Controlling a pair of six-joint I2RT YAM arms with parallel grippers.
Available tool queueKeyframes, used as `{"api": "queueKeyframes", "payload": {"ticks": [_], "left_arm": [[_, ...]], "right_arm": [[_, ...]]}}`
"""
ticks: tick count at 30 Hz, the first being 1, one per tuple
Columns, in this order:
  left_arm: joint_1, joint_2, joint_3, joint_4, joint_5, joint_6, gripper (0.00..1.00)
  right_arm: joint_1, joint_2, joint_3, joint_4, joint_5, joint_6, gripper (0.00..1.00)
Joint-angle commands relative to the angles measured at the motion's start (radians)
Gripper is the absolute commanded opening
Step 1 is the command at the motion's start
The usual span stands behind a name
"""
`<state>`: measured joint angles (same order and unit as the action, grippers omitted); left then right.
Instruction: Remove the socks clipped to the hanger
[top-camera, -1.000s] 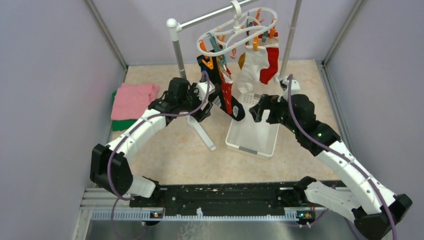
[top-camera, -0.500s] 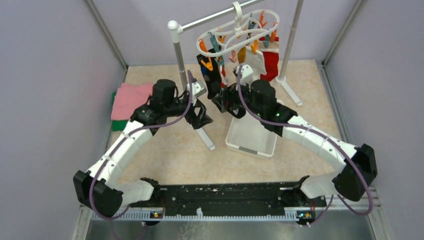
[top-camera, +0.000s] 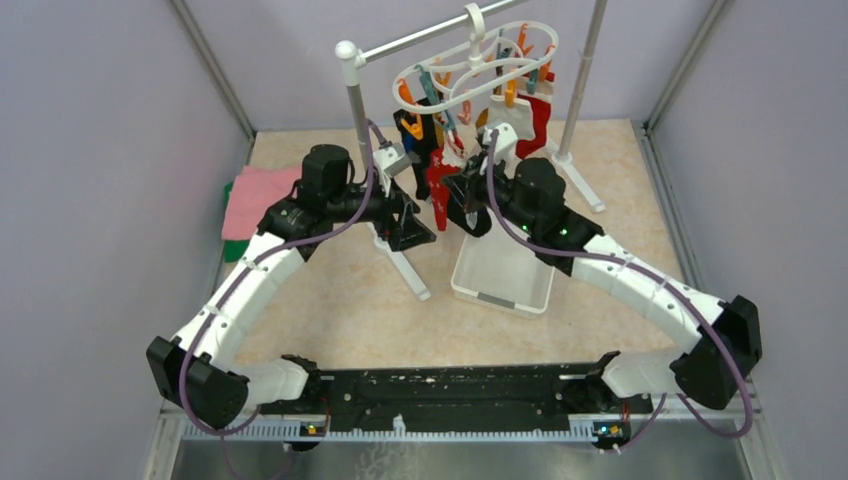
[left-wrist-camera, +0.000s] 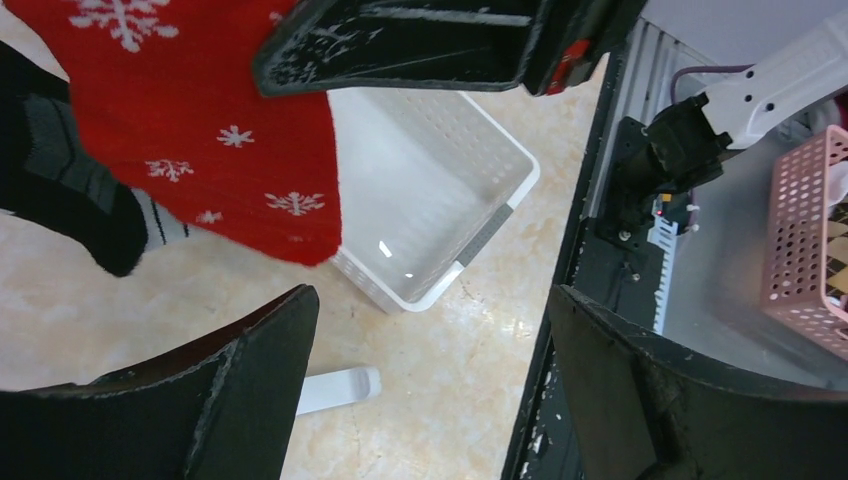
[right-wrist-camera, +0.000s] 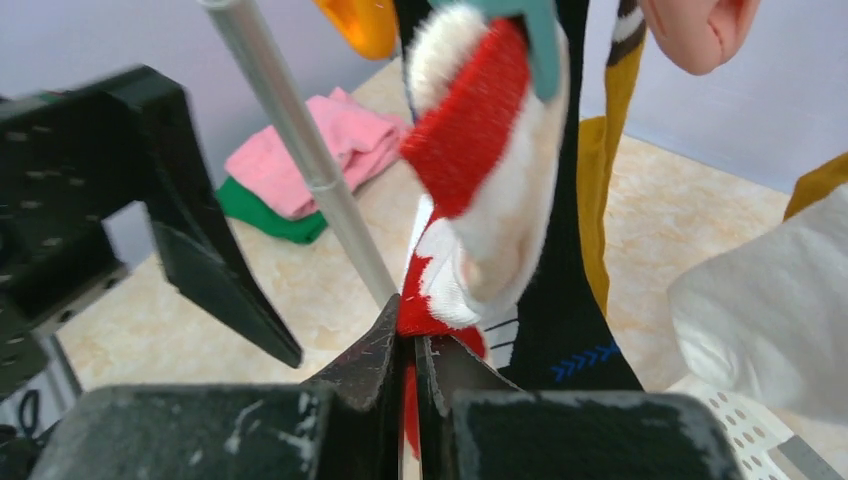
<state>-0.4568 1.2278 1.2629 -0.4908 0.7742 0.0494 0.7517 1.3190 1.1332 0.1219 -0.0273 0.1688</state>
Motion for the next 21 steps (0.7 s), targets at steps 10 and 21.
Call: {"api": "queueKeyframes", "payload": {"ticks": [10, 21], "left_arm": [[0.002, -0.012, -0.039, 0.075, 0.067, -0.038, 0.93], [0.001, -0.005, -0.029, 0.066, 0.054, 0.009, 0.93]], "right_arm": [[-0.132, -0.124, 0.085, 0.002, -0.425, 0.265, 0.00], [-0.170, -0.052, 0.097, -0.029, -0.767, 0.352, 0.00]]}}
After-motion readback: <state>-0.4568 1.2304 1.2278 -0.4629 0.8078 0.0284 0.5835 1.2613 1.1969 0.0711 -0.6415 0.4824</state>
